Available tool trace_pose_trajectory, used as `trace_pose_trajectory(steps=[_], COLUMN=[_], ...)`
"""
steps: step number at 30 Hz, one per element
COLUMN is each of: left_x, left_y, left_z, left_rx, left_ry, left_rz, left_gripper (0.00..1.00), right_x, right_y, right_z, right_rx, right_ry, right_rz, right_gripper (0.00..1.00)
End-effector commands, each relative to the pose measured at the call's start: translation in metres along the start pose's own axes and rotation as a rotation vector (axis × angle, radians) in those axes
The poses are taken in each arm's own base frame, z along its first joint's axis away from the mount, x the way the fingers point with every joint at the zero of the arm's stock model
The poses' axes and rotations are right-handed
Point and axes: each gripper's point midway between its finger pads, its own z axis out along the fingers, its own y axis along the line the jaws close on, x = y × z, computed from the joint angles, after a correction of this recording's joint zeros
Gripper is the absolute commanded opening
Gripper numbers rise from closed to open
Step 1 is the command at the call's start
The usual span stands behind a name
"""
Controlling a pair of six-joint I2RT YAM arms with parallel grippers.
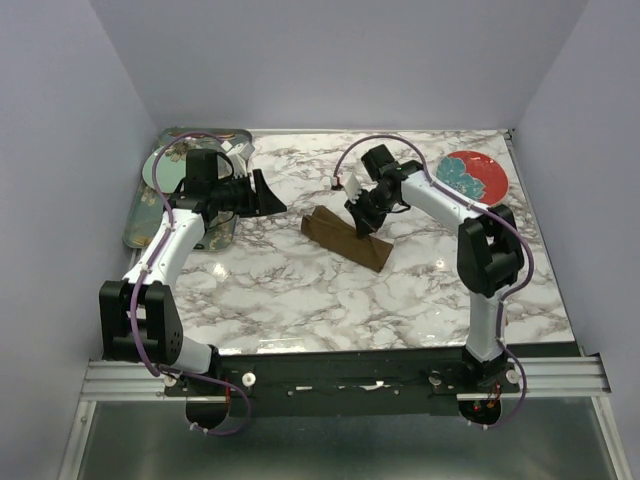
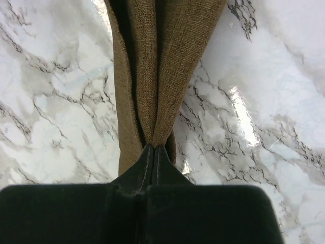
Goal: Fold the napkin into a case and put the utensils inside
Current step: Turn over the smaller rectangle-folded napkin at the center of the board.
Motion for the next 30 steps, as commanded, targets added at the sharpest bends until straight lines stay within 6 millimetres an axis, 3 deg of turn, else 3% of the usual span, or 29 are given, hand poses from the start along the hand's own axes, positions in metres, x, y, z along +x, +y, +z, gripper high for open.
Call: trace_pose_trajectory(steps=[1,14,18,25,28,30], left_x=[-0.005,0.001,0.007,0.013,0.017,0.018], left_y=[0.007,0.019,0.024,0.031,0.032,0.033], left_z=[-0.003,-0.011,-0.014,-0.018,-0.02,-0.021], left_rx=[-0.03,-0.07,-0.083,-0.102,-0.106,-0.109], left_ry=[-0.007,-0.013,-0.007,-0.005,0.0,0.001], left_rz=[0.007,-0.008,-0.009,-0.01,-0.008,-0.003], left_gripper=[0.61,0.62,0.62,0.63,0.62,0.63], right_x=[-0.021,-0.024,-0.018,-0.017,-0.015,-0.014], right_y=[0.004,0.056,0.071,0.092,0.106,0.122], right_z=[-0.009,0.01,0.016,0.019,0.019,0.02], right_rx=[0.135,0.168,0.185,0.252,0.249,0.226], right_ry=[-0.029,0.015,0.034,0.026,0.019,0.013], right_rz=[-0.148,-0.262,-0.297,-0.35,-0.362,-0.373], right_gripper=[0.01,0.01,0.08,0.1,0.21,0.22])
